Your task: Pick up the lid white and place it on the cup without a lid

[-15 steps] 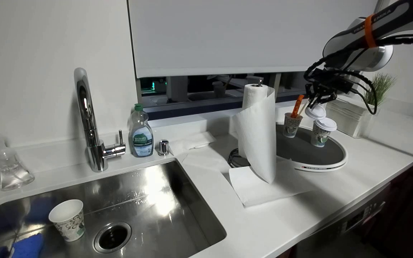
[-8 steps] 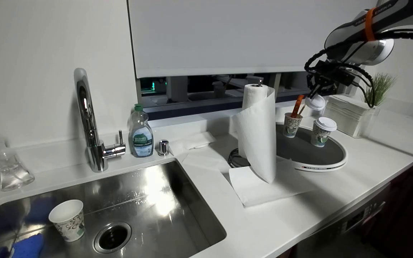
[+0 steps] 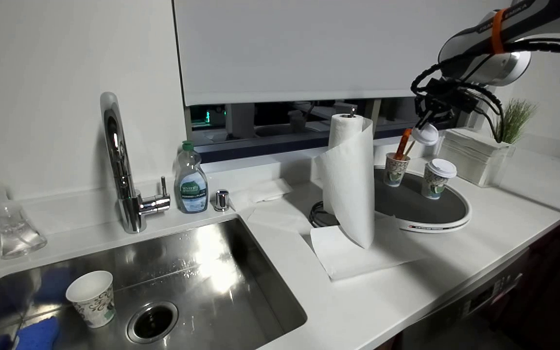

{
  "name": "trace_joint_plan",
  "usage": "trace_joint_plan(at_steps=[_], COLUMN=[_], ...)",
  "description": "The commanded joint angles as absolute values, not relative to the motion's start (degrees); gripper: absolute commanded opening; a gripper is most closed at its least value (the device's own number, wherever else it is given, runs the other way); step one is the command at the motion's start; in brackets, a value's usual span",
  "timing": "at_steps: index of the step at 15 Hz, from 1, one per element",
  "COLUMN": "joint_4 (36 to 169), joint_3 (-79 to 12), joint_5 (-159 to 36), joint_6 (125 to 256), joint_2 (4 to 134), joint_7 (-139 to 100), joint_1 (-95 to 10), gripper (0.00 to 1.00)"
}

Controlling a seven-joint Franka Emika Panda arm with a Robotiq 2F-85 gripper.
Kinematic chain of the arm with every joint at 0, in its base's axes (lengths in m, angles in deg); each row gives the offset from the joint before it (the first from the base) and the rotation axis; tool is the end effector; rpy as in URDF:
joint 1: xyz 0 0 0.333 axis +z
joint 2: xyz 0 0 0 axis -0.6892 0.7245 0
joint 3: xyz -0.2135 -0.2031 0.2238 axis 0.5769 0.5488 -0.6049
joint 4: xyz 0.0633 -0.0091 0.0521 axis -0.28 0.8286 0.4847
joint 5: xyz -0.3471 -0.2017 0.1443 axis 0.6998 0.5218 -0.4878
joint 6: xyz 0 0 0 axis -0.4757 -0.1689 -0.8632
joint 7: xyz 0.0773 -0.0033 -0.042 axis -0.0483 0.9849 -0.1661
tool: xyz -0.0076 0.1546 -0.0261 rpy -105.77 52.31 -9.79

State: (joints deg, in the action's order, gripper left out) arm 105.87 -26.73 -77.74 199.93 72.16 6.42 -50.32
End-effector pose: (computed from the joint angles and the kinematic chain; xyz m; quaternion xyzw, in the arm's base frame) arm 0.7366 -0.2112 0.4584 -0.8557 0.4490 -0.2421 0.0867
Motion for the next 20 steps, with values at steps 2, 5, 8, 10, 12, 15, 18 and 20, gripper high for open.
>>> trace_joint_plan(at_steps=[2, 5, 8, 10, 12, 15, 18, 20], joint_4=[99.16, 93.70, 89.02, 87.48, 90.49, 88.40, 87.49, 87.59], joint_3=[-28.94, -31.94, -31.43, -29.97, -30.49, -30.44, -30.99, -31.09], joint_5=[-80.06, -83.15, -80.80, -79.18, -79.85, -79.54, -79.10, -78.55], joint_6=[197.21, 194.72, 192.12, 192.66, 194.25, 193.89, 192.53, 192.19], joint_2=[77.19, 81.45, 85.77, 87.79, 85.74, 87.66, 88.05, 88.15], joint_7=[1.60, -5.30, -6.77, -5.27, -5.45, -5.23, -6.12, -6.29], joint_1=[-51.91, -54.05, -54.10, -53.74, -53.62, -53.74, -53.50, -53.26], gripper=[0.02, 0.02, 0.02, 0.02, 0.08, 0.02, 0.02, 0.02])
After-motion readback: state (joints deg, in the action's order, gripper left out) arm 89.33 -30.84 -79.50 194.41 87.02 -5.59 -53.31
